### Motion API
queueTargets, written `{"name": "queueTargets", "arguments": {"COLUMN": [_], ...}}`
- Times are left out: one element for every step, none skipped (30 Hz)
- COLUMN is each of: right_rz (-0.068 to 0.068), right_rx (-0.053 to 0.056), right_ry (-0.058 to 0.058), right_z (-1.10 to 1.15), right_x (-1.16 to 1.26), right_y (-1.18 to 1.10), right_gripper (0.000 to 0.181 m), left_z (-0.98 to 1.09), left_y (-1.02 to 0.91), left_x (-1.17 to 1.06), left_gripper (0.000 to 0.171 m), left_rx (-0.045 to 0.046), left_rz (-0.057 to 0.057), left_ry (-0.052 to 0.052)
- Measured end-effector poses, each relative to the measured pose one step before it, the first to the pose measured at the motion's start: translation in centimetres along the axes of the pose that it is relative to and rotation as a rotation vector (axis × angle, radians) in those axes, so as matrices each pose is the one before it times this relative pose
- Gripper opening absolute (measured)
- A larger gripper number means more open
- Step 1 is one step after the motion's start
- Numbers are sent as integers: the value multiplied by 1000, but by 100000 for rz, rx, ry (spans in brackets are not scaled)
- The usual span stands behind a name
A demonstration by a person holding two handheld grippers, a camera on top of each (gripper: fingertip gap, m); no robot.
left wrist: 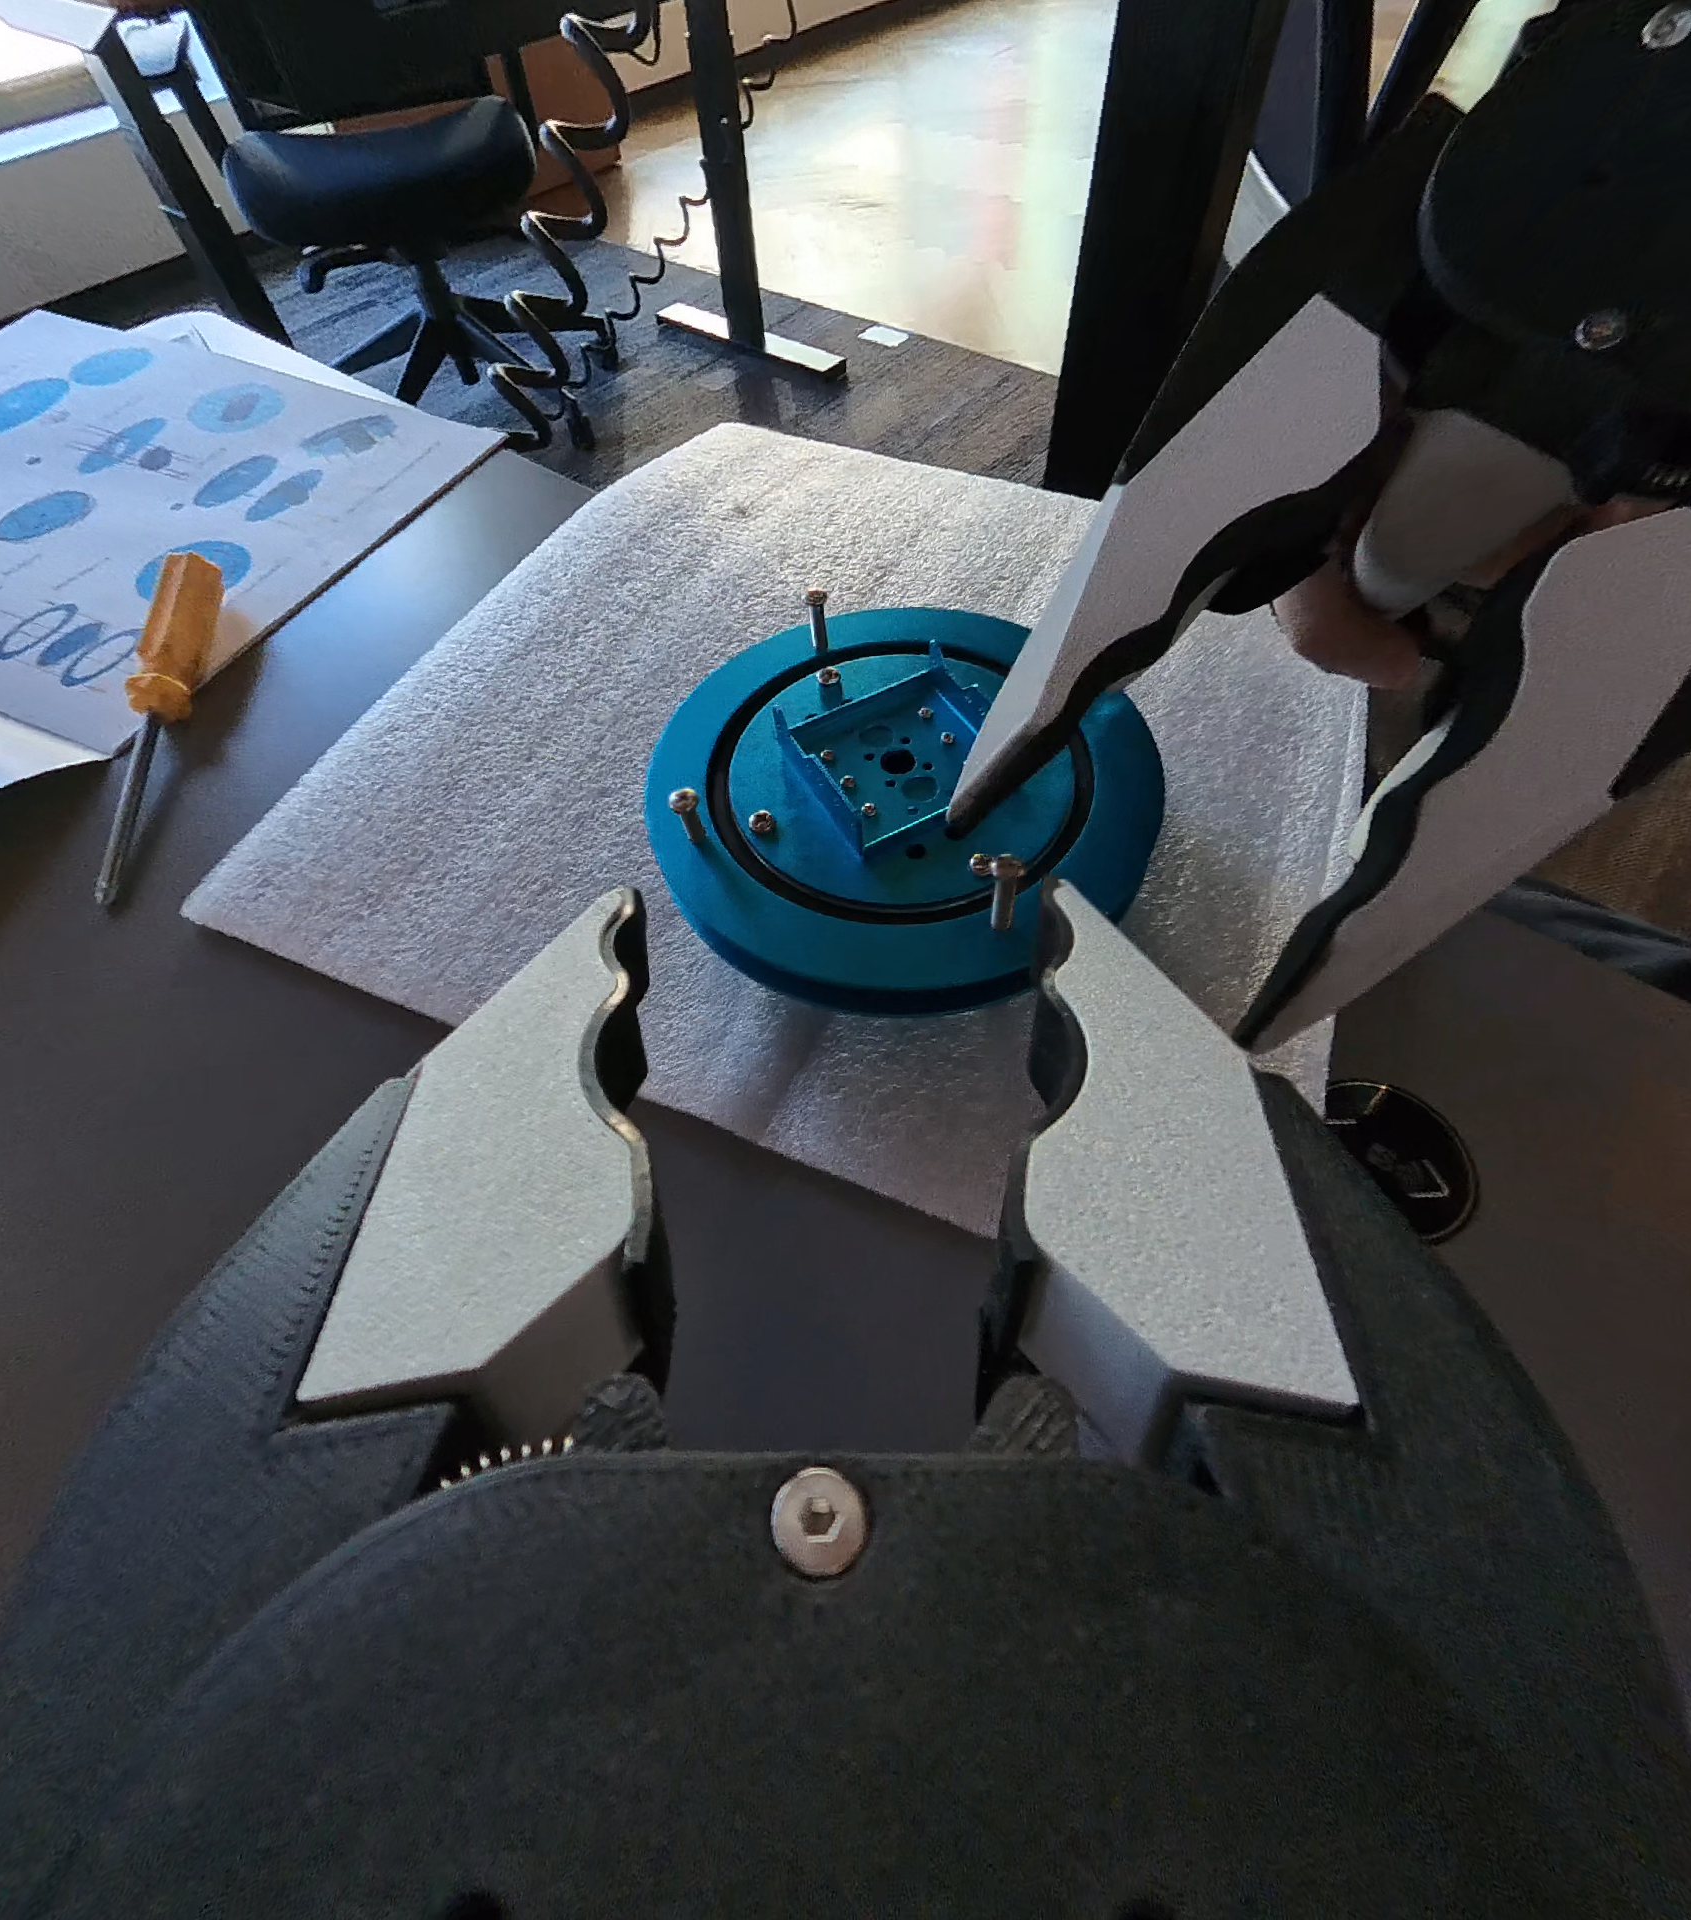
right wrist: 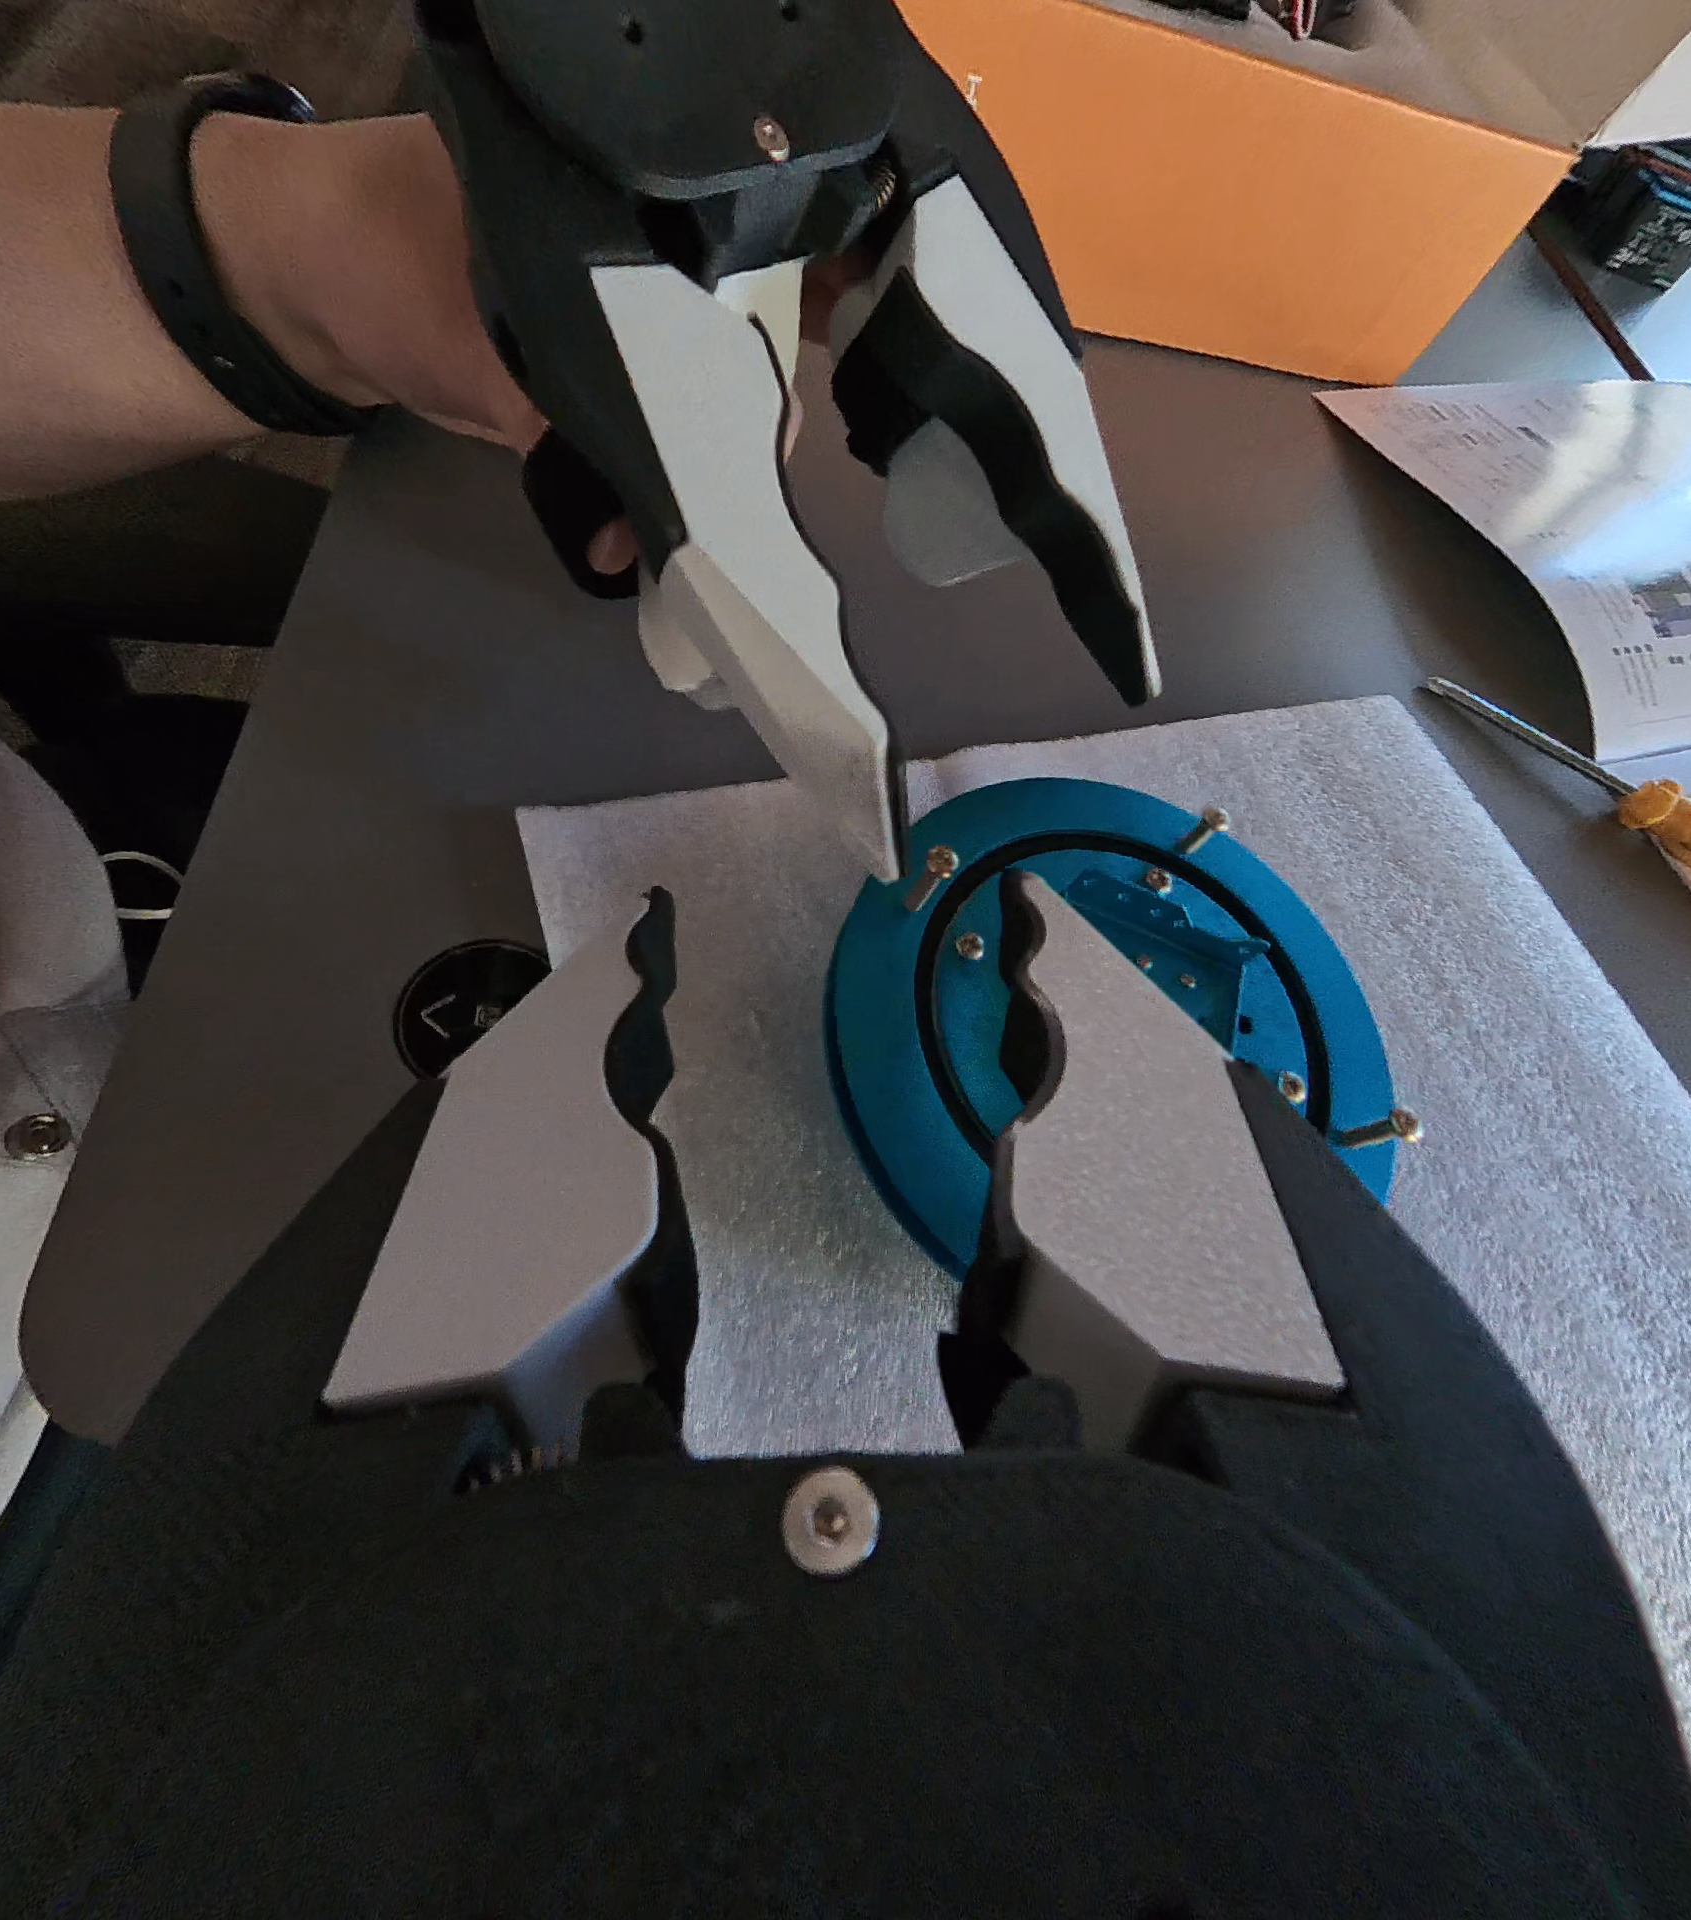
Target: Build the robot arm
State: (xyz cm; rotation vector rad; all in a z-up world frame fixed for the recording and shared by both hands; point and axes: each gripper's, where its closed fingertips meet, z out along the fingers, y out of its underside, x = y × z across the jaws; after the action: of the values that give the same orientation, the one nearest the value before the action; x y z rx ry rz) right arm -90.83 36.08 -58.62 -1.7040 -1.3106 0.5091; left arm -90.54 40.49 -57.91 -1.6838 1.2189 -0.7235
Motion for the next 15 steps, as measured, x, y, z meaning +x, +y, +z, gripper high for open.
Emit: {"name": "queueTargets", "arguments": {"right_rz": [-539,-715,-585,-341,-78,279,767,808,248,-71,208,325,97,15,-246], "right_rx": [885,511,-123,-877,-1007,52,447,275,-44,-258,-206,-57,127,279,-204], "right_ry": [-702,-1029,-1371,-1228,-813,-192,-435,-267,319,498,425,432,-24,720,1571], "right_z": [114,166,176,179,137,26,-101,-171,-168,-148,-136,-104,-79,-5,40], "right_x": [-111,-177,-231,-180,-113,-11,-32,0,48,63,40,57,-6,122,257], "right_y": [-275,-240,-112,65,166,59,14,40,89,150,115,75,38,5,22], "right_gripper": [63,63,63,61,61,61,60,58,57,56,56,55,52,53,58], "left_z": [158,182,178,128,72,32,-6,-22,-62,-104,-118,-142,-139,-121,-39], "left_y": [26,35,2,-45,-28,7,38,47,54,53,61,51,27,-33,-111], "left_x": [-6,64,89,39,-111,-137,-59,-31,-65,-124,-167,-156,-137,-9,226], "left_gripper": [74,74,75,74,73,74,77,79,80,80,80,78,72,72,73], "left_rx": [-575,-680,-439,-78,36,-60,-149,-171,-72,12,8,135,222,544,664], "left_rz": [943,799,254,141,132,-53,-469,-498,-169,58,-50,-280,-211,81,-164], "left_ry": [-413,8,353,53,-765,-566,104,184,-67,-468,-709,-569,-545,-17,1286]}}
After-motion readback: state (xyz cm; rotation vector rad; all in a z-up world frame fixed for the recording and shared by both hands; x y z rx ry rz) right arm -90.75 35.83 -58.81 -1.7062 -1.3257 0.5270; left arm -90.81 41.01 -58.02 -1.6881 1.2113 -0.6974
